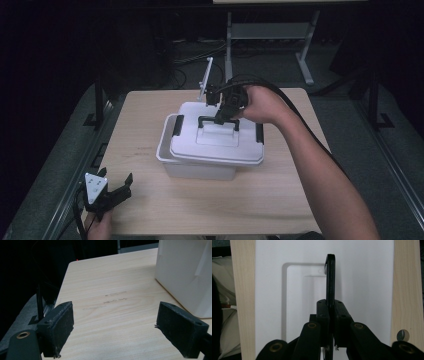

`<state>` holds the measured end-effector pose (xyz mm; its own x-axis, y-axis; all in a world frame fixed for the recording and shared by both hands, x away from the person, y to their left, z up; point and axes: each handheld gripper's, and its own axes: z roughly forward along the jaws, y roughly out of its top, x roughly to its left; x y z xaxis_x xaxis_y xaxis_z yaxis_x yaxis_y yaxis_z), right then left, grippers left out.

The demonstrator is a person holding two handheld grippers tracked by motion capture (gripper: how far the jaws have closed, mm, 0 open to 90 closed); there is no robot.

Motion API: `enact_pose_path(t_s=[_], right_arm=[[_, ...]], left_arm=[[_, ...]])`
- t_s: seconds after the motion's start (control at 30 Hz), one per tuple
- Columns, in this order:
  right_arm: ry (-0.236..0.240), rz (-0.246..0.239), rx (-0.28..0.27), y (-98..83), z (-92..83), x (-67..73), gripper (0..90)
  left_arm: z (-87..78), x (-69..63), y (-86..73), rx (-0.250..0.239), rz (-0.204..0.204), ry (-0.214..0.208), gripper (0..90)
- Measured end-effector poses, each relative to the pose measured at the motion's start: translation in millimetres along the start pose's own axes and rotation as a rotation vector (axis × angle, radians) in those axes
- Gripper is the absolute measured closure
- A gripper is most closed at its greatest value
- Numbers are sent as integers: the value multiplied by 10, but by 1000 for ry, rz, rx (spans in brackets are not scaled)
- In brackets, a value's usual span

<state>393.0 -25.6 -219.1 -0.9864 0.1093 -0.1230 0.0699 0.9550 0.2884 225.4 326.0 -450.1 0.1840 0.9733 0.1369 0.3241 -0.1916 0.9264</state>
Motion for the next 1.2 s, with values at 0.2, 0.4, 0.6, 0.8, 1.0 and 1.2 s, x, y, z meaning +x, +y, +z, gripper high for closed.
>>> enact_pose_path(t_s=[0.2,0.4,0.6,0.8,1.0,1.2], right_arm=[[11,-15,-5,130,73,-26,843],[21,-13,-2,223,169,-66,843],[33,-18,2,325,289,-112,843],[50,-15,-6,394,414,-174,843],[65,-4,9,427,524,-197,843],[73,-2,12,424,566,-226,843]], left_arm=[[3,0,-4,-2,-7,3,136],[0,5,1,1,-3,1,135],[1,-1,2,-8,-13,-1,135],[-5,19,-2,-5,-7,3,135],[-2,34,-5,-8,-19,7,136],[-1,31,-3,-2,-5,9,135]])
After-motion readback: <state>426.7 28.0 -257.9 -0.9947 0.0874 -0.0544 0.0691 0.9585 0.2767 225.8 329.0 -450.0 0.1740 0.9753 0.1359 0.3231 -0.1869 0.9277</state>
